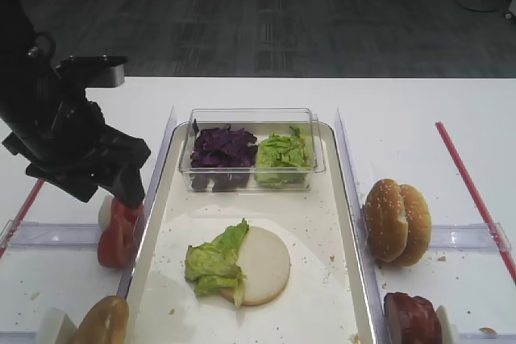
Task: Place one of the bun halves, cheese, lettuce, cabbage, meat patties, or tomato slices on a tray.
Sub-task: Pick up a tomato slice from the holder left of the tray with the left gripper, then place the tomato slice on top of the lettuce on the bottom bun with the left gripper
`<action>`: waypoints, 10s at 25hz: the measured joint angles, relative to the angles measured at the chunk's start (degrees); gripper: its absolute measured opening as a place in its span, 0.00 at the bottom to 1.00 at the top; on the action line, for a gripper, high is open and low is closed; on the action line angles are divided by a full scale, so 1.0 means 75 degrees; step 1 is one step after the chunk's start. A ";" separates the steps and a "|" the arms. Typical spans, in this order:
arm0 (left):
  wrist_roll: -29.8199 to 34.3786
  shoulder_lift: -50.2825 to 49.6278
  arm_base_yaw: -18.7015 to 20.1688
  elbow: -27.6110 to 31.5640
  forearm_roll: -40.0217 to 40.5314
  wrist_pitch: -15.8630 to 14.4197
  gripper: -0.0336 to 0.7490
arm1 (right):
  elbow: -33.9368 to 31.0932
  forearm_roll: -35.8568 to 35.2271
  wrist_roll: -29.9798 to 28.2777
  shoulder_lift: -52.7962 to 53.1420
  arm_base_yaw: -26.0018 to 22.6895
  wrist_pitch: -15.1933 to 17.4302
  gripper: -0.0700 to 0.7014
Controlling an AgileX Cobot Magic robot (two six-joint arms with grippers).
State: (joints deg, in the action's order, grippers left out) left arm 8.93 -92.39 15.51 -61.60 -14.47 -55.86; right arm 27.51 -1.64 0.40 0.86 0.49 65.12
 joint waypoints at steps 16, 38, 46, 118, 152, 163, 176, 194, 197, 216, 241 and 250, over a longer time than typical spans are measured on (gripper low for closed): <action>-0.0461 0.0000 0.0496 0.0000 -0.0085 0.0120 0.62 | 0.0000 0.0000 0.0000 0.0000 0.0000 0.0000 0.34; -0.0748 -0.0616 0.0496 -0.0018 -0.0001 0.0712 0.62 | 0.0000 0.0000 0.0000 0.0000 0.0000 0.0000 0.34; -0.0978 -0.0616 0.0496 -0.0018 0.0060 0.0795 0.53 | 0.0000 0.0000 0.0000 0.0000 0.0000 0.0000 0.34; -0.1607 -0.1229 0.0508 -0.1166 0.0622 -0.0501 0.39 | 0.0000 0.0000 0.0000 0.0000 0.0000 0.0000 0.34; -0.1607 -0.1593 0.0508 -0.1178 0.0515 -0.0326 0.36 | 0.0000 0.0000 0.0000 0.0000 0.0000 -0.0011 0.34; -0.1862 -0.1593 0.0508 -0.1178 0.0907 -0.0339 0.18 | 0.0000 0.0000 0.0000 0.0000 0.0000 -0.0011 0.34; -0.1870 -0.1593 0.0508 -0.1178 0.0907 -0.0353 0.10 | 0.0000 0.0000 0.0000 0.0000 0.0000 -0.0011 0.34; -0.1837 0.0177 0.0508 -0.1178 0.0912 -0.0673 0.10 | 0.0000 0.0000 0.0000 0.0000 0.0000 -0.0011 0.34; -0.1770 0.0229 0.0508 -0.1178 0.0912 -0.0673 0.10 | 0.0000 0.0000 0.0000 0.0000 0.0000 -0.0011 0.34; 0.1360 0.0229 0.0508 -0.1178 -0.2550 -0.1542 0.10 | 0.0000 0.0000 -0.0013 0.0000 0.0000 -0.0011 0.34; 0.2556 -0.0929 0.0508 -0.1178 -0.4777 -0.1768 0.10 | 0.0000 0.0000 -0.0013 0.0000 0.0000 -0.0011 0.34; 0.2437 -0.1930 0.0508 -0.1178 -0.5422 -0.1674 0.10 | 0.0000 0.0000 -0.0013 0.0000 0.0000 -0.0011 0.34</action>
State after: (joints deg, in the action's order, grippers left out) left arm 27.21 -106.86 19.32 -70.44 -55.13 -68.42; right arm 27.51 -1.64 0.30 0.86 0.49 65.04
